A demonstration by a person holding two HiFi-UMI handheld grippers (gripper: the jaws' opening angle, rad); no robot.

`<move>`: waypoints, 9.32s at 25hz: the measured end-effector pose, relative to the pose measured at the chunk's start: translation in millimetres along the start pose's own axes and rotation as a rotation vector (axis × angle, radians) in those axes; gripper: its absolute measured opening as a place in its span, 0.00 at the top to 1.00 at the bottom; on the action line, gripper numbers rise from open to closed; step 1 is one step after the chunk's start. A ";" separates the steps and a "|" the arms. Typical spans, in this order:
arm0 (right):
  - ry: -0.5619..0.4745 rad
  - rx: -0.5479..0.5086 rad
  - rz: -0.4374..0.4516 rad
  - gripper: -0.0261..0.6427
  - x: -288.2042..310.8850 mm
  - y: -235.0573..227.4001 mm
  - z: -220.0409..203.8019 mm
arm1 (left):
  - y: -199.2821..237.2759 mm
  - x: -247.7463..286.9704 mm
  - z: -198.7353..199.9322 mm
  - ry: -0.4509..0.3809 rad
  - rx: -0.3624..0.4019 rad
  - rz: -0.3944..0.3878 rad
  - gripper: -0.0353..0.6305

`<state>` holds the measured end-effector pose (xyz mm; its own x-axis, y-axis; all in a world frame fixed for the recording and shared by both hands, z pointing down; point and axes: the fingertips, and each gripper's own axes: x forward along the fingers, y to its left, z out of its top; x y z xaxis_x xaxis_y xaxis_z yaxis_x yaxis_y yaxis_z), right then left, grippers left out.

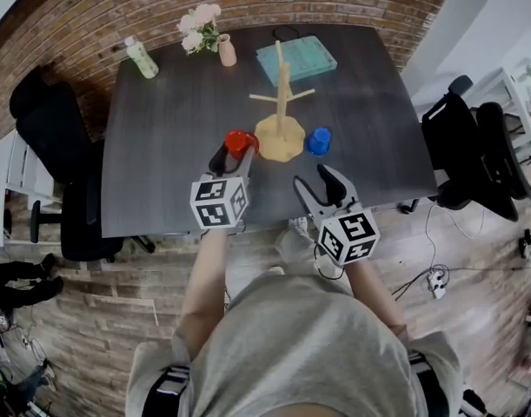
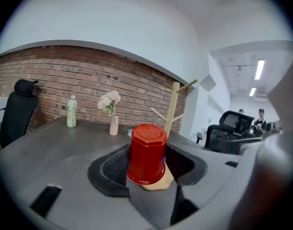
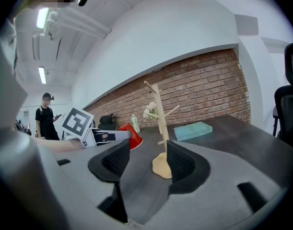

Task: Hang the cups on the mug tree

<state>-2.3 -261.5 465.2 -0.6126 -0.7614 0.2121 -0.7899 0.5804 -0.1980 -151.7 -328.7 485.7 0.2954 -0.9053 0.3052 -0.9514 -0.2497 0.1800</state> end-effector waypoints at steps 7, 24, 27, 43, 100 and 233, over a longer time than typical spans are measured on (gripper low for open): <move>-0.009 -0.006 0.001 0.61 -6.5 7.2 2.5 | -4.9 -7.4 40.4 -0.070 0.018 -0.016 0.61; -0.005 -0.005 -0.011 0.61 -12.5 7.4 -0.9 | -15.4 -1.7 105.3 -0.172 0.073 -0.061 0.61; -0.005 -0.002 -0.016 0.61 -12.9 4.7 -0.4 | -16.8 5.2 110.2 -0.175 0.085 -0.064 0.61; 0.001 0.002 -0.033 0.61 -12.8 -11.4 -0.3 | -26.2 50.4 100.9 -0.130 0.081 -0.090 0.61; 0.186 -0.184 -0.148 0.61 69.9 -131.1 -66.5 | -10.4 29.5 -34.6 -0.032 -0.024 -0.004 0.55; -0.024 -0.212 -0.115 0.57 112.8 -97.9 95.7 | -31.8 -22.3 -57.5 -0.028 -0.025 -0.060 0.56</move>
<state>8.5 -431.8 417.0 -0.5199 -0.8309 0.1982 -0.8438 0.5357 0.0324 -123.0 -280.8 527.0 0.3493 -0.8981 0.2671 -0.9294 -0.2958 0.2207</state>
